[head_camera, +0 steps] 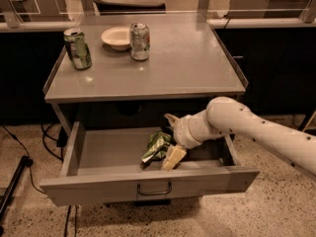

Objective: Place green jalapeno chip bag into top drawer

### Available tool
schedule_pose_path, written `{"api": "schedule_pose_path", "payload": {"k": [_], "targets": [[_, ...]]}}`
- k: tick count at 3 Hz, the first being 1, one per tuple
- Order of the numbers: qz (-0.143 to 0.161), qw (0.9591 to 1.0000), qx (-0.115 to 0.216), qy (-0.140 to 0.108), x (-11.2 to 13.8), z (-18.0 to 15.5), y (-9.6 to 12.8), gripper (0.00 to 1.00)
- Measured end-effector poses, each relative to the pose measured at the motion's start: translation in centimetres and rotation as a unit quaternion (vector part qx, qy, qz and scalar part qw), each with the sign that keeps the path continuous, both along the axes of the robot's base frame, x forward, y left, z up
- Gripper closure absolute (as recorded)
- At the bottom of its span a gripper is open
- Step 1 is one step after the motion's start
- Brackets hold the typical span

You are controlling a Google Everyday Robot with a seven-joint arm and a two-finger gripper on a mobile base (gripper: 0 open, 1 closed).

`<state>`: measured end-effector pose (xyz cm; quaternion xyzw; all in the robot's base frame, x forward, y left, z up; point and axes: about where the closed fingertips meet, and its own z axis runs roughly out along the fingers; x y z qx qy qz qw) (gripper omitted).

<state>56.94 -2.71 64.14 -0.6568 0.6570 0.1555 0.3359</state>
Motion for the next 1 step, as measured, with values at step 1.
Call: {"api": "schedule_pose_path", "payload": {"k": [1], "targets": [[0.0, 1.0, 0.0, 0.0, 0.0, 0.0, 0.0, 0.0]]}}
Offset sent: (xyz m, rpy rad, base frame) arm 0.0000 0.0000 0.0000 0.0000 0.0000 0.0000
